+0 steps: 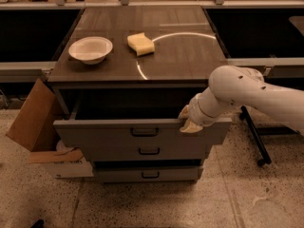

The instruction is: Open top drawer

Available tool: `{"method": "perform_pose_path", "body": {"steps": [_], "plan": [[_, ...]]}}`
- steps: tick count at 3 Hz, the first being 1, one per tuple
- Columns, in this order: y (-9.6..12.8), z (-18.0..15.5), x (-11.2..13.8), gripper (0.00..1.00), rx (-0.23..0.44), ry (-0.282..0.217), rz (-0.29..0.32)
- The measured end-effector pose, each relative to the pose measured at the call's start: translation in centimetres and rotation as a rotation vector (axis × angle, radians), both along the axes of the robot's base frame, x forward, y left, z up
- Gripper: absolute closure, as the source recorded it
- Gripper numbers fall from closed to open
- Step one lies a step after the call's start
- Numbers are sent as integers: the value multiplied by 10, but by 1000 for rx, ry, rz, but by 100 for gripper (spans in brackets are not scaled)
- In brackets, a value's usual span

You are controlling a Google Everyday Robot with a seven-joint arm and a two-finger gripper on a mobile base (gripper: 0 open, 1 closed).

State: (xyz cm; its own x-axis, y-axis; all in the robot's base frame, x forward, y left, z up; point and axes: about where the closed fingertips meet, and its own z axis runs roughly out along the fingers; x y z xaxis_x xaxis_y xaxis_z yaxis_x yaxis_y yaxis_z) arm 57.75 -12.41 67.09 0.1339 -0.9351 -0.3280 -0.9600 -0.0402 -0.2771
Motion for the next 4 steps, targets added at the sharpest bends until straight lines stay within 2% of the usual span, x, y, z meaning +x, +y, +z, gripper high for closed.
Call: {"method": "perform_pose_path", "body": {"steps": [2,3,4], "plan": [[2,-2,-1,14,0,4,4],[3,-3,-1,0,0,6,6],[3,-3,-1,0,0,6,6]]}}
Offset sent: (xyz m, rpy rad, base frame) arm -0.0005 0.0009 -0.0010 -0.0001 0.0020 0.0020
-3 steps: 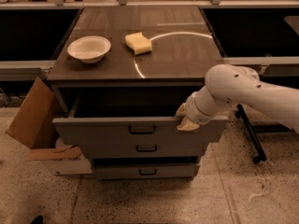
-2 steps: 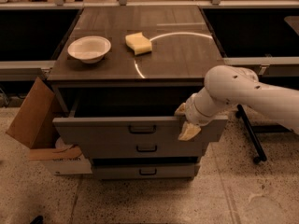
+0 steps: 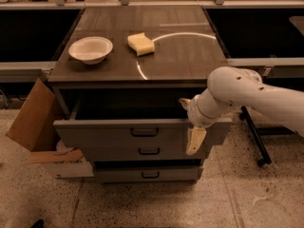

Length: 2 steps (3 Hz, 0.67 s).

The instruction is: Open top drawer

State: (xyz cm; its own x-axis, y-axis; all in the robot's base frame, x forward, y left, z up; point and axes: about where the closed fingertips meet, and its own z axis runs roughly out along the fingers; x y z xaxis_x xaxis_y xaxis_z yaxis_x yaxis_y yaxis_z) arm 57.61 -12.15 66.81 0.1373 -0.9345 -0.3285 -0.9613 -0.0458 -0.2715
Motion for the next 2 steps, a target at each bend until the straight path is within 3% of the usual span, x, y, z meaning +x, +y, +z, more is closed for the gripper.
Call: {"method": "perform_pose_path", "body": {"steps": [2], "plan": [[-6,-4,-16,0,-29,78,85]]}}
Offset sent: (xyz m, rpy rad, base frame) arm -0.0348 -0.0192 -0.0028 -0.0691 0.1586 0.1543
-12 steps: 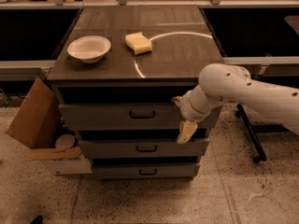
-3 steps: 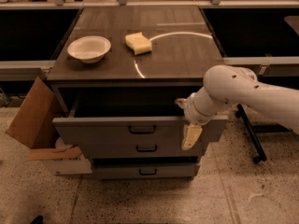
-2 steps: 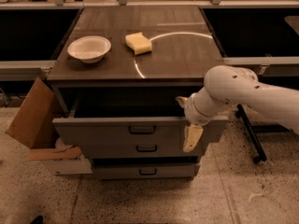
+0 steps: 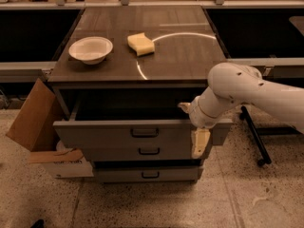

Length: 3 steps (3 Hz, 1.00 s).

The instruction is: Open top drawer

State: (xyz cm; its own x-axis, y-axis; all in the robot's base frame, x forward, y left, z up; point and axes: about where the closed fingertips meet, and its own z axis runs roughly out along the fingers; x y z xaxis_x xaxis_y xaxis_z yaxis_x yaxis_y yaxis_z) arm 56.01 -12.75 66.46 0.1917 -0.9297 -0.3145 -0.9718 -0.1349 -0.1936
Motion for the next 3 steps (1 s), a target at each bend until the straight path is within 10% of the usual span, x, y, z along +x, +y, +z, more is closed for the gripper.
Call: {"method": "perform_pose_path", "body": {"steps": [1,3], "plan": [[-6,-4,-12,0,-37,58,42],[-15,-14,-40,42,-124,163,89]]}}
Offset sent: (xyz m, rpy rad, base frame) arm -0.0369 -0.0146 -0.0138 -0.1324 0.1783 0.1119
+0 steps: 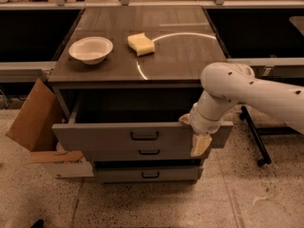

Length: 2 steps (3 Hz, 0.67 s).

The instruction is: Open top drawer

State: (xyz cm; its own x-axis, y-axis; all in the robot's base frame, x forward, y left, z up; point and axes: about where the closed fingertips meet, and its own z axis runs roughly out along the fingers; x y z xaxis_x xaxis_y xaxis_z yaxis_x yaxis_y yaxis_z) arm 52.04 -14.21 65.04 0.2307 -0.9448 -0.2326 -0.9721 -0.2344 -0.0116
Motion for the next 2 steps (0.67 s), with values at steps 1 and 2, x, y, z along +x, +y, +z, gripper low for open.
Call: {"method": "perform_pose_path", "body": {"steps": [1,2], "plan": [[-10,5,-14,73,-35,10,-11],[-10,5,-14,96,-35,10,-11]]}}
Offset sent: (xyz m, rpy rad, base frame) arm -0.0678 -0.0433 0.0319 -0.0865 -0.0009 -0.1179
